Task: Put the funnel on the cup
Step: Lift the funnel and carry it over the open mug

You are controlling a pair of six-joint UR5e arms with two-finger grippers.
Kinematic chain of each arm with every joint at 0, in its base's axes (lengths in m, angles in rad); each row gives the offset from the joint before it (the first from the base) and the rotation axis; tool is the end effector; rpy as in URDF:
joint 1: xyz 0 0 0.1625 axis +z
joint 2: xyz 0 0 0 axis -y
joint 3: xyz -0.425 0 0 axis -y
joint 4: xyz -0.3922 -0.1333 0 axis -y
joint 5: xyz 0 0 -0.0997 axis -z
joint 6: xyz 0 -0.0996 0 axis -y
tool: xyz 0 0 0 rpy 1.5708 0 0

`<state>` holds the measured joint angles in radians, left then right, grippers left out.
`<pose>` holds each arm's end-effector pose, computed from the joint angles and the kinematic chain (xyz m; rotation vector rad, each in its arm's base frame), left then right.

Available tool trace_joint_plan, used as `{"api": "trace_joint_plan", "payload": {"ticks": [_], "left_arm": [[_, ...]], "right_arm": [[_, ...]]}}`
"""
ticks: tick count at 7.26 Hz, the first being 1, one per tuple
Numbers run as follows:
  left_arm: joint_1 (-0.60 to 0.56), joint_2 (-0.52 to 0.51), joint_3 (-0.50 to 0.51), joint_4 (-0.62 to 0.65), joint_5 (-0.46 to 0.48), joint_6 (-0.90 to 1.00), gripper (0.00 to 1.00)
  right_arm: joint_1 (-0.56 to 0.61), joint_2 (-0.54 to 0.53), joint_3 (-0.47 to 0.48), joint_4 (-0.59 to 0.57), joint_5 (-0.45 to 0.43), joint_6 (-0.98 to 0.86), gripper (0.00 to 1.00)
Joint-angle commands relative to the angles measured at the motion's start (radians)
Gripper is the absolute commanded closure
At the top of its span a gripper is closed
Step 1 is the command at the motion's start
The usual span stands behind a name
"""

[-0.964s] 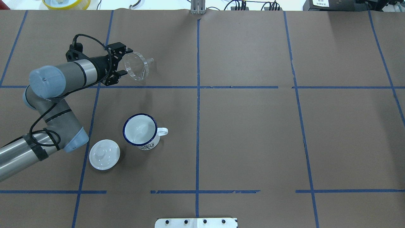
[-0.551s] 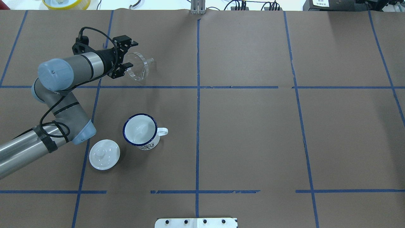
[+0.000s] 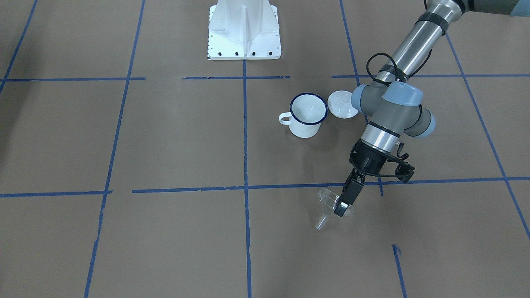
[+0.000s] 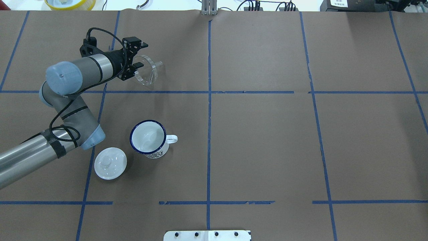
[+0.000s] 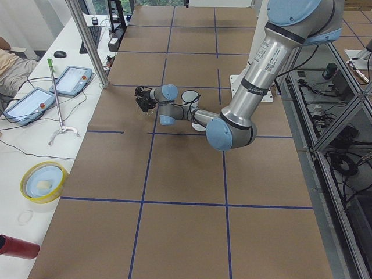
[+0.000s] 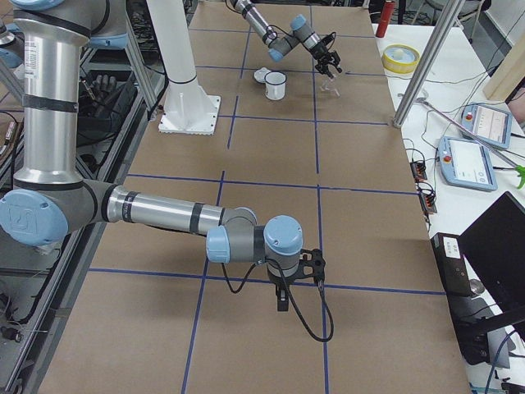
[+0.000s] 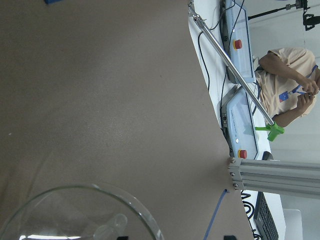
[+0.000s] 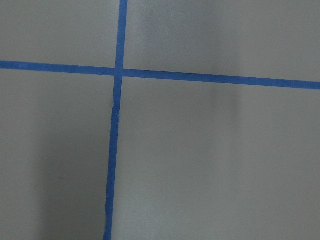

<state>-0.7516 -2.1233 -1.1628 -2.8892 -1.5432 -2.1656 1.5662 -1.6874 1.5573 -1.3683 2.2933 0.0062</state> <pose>0.4338 -0.5916 0.3794 0.1464 1.5571 -1.1032 0.0654 -0.4446 0.7028 0.0653 -0.7225 -0.0246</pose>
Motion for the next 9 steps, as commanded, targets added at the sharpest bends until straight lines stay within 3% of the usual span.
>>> {"api": "trace_joint_plan", "payload": {"ticks": [1,3,4,5,7,8,9], "left_arm": [[0.000,-0.006,0.000,0.001,0.000,0.001,1.00],[-0.020,-0.010,-0.122,0.078,-0.006,0.010,1.00],[-0.020,-0.014,-0.237,0.245,-0.009,0.012,1.00],[-0.020,-0.032,-0.350,0.445,-0.030,0.010,1.00],[-0.015,-0.068,-0.628,0.948,-0.203,0.013,1.00],[-0.015,-0.122,-0.700,1.205,-0.260,0.015,1.00],[-0.012,-0.170,-0.724,1.415,-0.378,0.026,1.00]], "right_arm": [[0.000,0.000,0.000,0.000,0.000,0.000,0.00],[0.000,0.000,0.001,0.000,-0.002,0.000,0.00],[0.000,0.000,0.001,0.000,0.000,0.000,0.00],[0.000,0.000,0.000,0.000,-0.002,0.000,0.00],[0.000,0.000,0.001,0.000,-0.002,0.000,0.00],[0.000,0.000,0.000,0.000,-0.002,0.000,0.00],[0.000,0.000,0.001,0.000,0.000,0.000,0.00]]}}
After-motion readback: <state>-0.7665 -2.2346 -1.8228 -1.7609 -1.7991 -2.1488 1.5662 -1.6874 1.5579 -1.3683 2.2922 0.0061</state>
